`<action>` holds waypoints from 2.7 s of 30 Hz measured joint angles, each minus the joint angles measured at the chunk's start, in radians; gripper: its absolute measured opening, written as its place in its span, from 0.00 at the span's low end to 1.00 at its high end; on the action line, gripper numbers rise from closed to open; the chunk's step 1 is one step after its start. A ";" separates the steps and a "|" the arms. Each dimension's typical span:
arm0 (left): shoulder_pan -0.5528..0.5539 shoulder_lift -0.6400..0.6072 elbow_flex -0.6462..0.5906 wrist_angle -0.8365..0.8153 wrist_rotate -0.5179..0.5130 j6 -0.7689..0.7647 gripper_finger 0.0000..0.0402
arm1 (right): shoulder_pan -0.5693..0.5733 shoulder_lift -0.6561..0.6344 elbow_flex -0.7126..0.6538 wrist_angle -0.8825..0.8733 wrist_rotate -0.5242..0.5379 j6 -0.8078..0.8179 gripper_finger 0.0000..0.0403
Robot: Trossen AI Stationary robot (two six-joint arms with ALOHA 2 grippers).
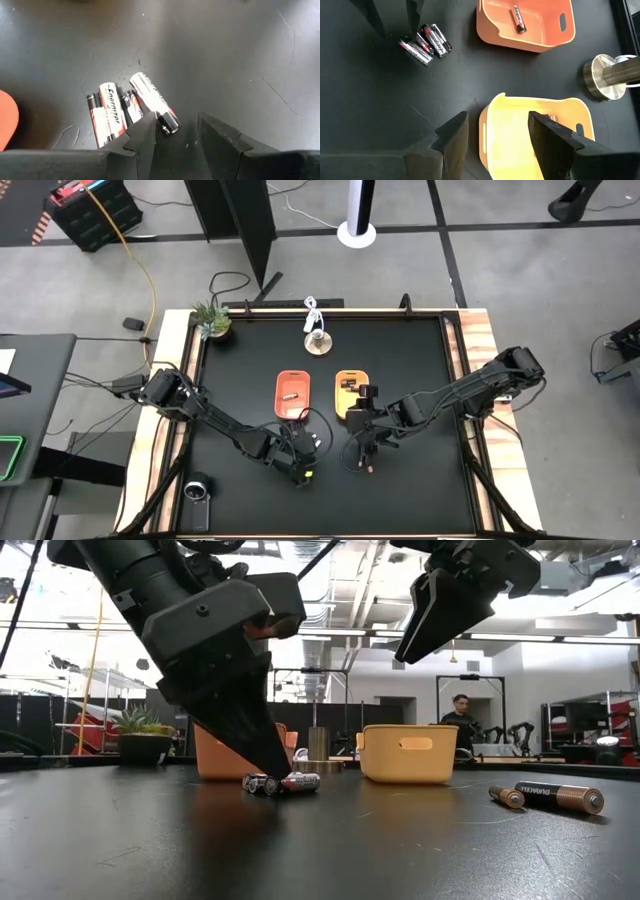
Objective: Sort batteries
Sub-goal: Put the silver battery into the orange bin
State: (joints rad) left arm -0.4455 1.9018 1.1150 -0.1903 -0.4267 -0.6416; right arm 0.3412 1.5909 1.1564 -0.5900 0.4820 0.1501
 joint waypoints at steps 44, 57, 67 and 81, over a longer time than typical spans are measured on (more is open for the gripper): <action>0.053 0.038 0.000 0.292 0.055 0.118 0.35 | 0.093 0.000 0.000 -0.156 -0.020 0.034 0.55; 0.069 0.038 0.000 0.293 0.055 0.162 0.35 | 0.296 0.000 -0.053 -0.188 -0.079 0.363 0.37; 0.069 0.037 0.000 0.345 0.059 0.212 0.35 | 0.291 0.001 -0.181 -0.038 -0.047 0.531 0.22; 0.069 0.037 0.000 0.339 0.061 0.236 0.35 | 0.255 0.001 -0.312 0.148 -0.048 0.522 0.01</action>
State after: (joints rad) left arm -0.3767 1.9392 1.1149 0.1482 -0.3659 -0.4053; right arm 0.5958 1.5917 0.8443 -0.4415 0.4340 0.6723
